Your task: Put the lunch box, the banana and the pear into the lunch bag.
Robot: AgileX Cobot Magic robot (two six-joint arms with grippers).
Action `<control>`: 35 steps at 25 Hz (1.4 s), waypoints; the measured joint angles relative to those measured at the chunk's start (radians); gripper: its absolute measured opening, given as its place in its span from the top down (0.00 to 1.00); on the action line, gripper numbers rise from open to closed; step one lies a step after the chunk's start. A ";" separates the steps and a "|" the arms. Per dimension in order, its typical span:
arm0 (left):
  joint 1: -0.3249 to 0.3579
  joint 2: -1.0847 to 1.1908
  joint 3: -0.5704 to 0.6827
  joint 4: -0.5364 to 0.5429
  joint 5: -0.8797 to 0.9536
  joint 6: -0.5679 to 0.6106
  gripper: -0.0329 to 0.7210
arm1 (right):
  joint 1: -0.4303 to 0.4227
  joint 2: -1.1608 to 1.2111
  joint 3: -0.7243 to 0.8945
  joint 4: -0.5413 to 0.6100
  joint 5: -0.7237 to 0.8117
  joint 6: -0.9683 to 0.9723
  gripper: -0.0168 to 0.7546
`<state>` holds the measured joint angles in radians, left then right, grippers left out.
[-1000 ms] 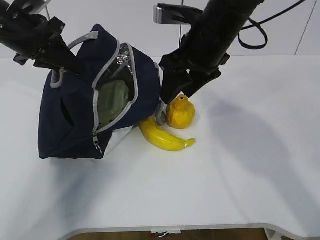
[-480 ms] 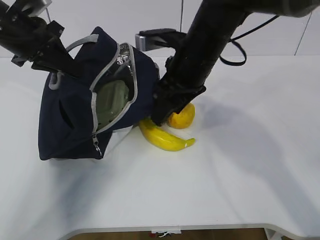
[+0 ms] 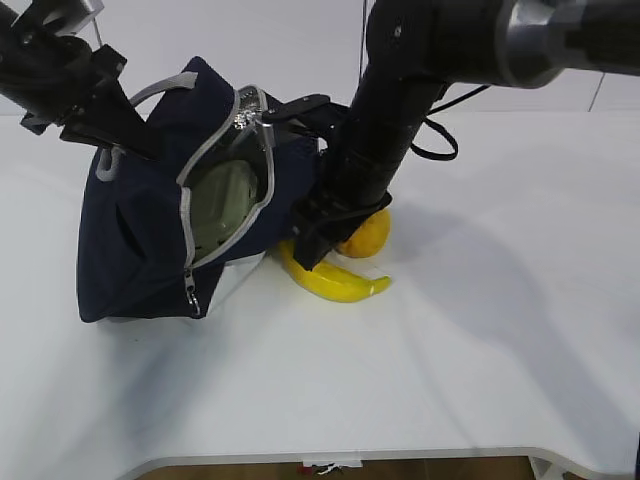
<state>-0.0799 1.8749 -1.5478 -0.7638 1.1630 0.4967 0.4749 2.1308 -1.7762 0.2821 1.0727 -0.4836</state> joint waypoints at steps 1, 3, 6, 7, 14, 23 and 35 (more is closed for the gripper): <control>0.000 0.000 0.000 0.000 0.000 0.000 0.95 | 0.000 0.006 0.000 -0.002 0.000 0.000 0.29; 0.000 0.000 0.000 0.000 0.000 0.000 0.95 | 0.000 0.023 0.000 -0.004 -0.002 0.000 0.29; 0.000 0.000 0.000 0.000 0.000 0.000 0.95 | 0.000 0.045 0.000 -0.012 -0.007 0.000 0.29; 0.000 0.000 0.000 0.000 0.001 0.000 0.95 | 0.000 0.053 0.000 -0.014 -0.007 0.000 0.29; 0.000 0.000 0.000 0.000 0.004 0.000 0.95 | 0.000 0.083 0.000 -0.026 -0.009 -0.002 0.30; 0.000 0.000 0.000 0.000 0.004 0.000 0.95 | 0.000 0.108 0.000 -0.030 -0.009 -0.002 0.44; 0.000 0.000 0.000 0.000 0.004 0.000 0.96 | 0.000 0.111 -0.010 -0.034 0.095 0.020 0.59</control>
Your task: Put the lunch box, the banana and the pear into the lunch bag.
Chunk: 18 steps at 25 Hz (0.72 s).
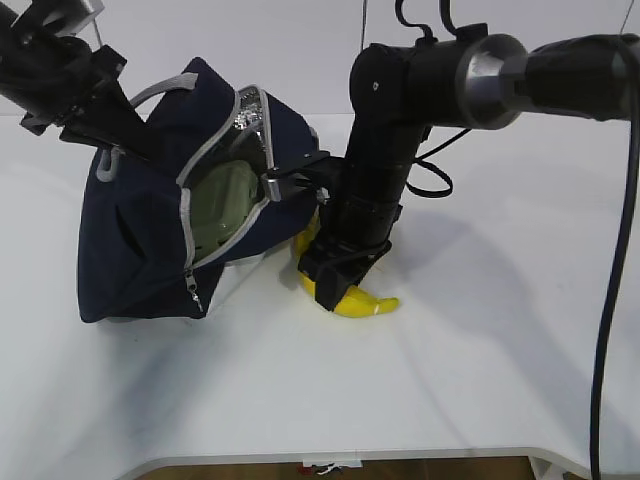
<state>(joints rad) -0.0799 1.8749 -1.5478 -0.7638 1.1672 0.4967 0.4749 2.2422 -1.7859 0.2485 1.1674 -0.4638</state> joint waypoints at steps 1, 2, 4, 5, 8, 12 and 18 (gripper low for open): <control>0.000 0.000 0.000 0.000 0.000 0.000 0.96 | 0.000 0.000 -0.007 0.000 0.005 0.002 0.59; 0.000 0.000 0.000 0.000 0.000 0.000 0.96 | 0.000 0.000 -0.015 0.000 0.015 0.009 0.59; 0.000 0.000 0.000 0.000 0.000 0.000 0.96 | 0.002 0.001 -0.036 0.000 0.031 0.026 0.59; 0.000 0.000 0.000 0.000 0.000 0.000 0.96 | 0.002 0.002 -0.047 -0.002 0.037 0.038 0.59; 0.000 0.000 0.000 0.000 0.000 0.000 0.96 | 0.002 0.003 -0.060 -0.002 0.045 0.096 0.59; 0.000 0.000 0.000 0.000 0.000 0.000 0.96 | 0.002 -0.001 -0.061 -0.003 0.049 0.180 0.59; 0.000 0.000 0.000 0.002 0.000 0.000 0.96 | 0.002 -0.050 -0.061 -0.006 0.053 0.243 0.59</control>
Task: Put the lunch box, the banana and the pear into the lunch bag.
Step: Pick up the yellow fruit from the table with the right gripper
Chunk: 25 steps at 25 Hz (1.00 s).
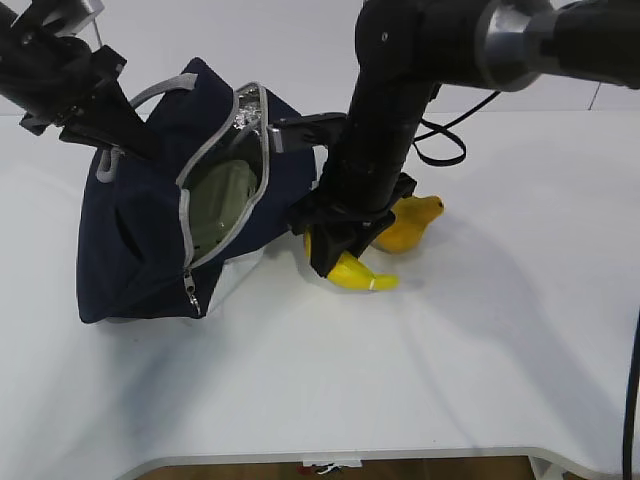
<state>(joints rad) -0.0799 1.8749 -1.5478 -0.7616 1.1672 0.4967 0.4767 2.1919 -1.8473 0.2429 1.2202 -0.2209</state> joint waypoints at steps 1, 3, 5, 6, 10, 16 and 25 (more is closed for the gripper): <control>0.000 0.000 0.000 0.000 0.000 0.000 0.95 | 0.000 -0.013 0.000 0.000 0.000 0.010 0.59; 0.000 0.000 0.000 0.000 0.000 0.000 0.96 | 0.000 -0.035 0.000 0.000 0.000 0.019 0.59; 0.000 0.000 0.000 0.000 0.000 0.000 0.96 | 0.000 -0.059 0.000 0.000 0.002 0.025 0.60; 0.002 0.000 0.000 0.000 -0.004 0.000 0.96 | 0.000 -0.071 0.000 0.000 0.003 0.025 0.60; 0.009 0.000 0.000 0.000 -0.006 0.000 0.96 | 0.000 -0.125 0.000 -0.003 0.007 0.028 0.60; 0.013 0.000 0.000 0.001 -0.008 0.000 0.96 | 0.000 -0.206 0.000 -0.066 0.014 0.039 0.60; 0.013 0.000 0.000 0.001 -0.008 0.000 0.96 | 0.000 -0.275 -0.044 -0.192 0.030 0.094 0.60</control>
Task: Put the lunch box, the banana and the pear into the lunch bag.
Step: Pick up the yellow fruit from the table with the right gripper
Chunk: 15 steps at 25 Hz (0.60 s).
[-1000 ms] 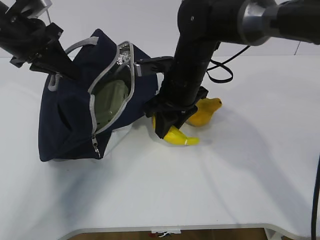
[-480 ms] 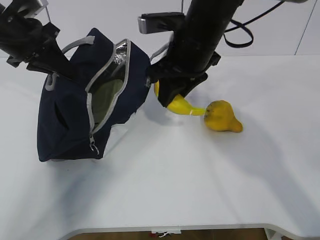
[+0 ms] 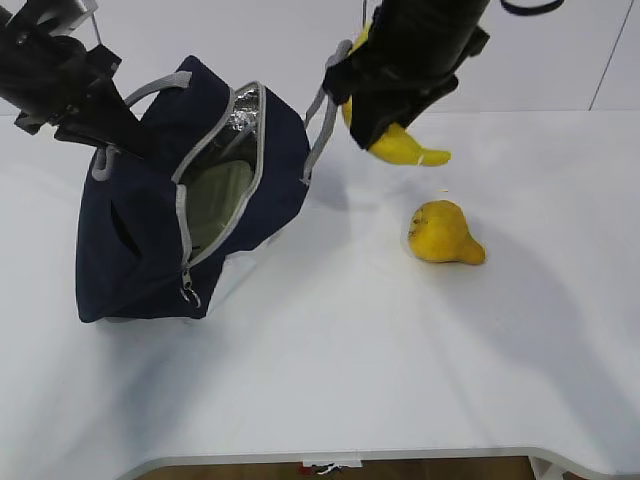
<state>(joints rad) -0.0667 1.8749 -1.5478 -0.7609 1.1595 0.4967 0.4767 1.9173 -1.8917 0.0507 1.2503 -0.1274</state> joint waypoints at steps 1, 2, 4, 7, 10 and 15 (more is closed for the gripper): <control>0.000 0.000 0.000 0.000 0.000 0.000 0.96 | 0.000 -0.007 -0.017 -0.032 0.000 0.014 0.60; 0.000 0.000 0.000 0.000 0.000 0.000 0.96 | 0.000 -0.015 -0.036 -0.060 0.000 0.026 0.60; 0.000 0.000 0.000 0.000 0.000 0.000 0.96 | 0.000 -0.027 -0.075 -0.121 0.002 0.044 0.60; 0.000 0.000 0.000 -0.002 0.000 0.000 0.96 | 0.000 -0.038 -0.136 -0.165 0.004 0.068 0.60; 0.000 0.000 0.000 -0.002 0.000 0.000 0.96 | 0.000 -0.040 -0.172 -0.164 0.004 0.105 0.60; 0.000 0.000 0.000 -0.020 0.004 0.000 0.96 | 0.000 -0.032 -0.177 0.006 0.010 0.127 0.60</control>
<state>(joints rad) -0.0667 1.8749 -1.5478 -0.7810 1.1639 0.4967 0.4767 1.8857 -2.0686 0.0567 1.2603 0.0000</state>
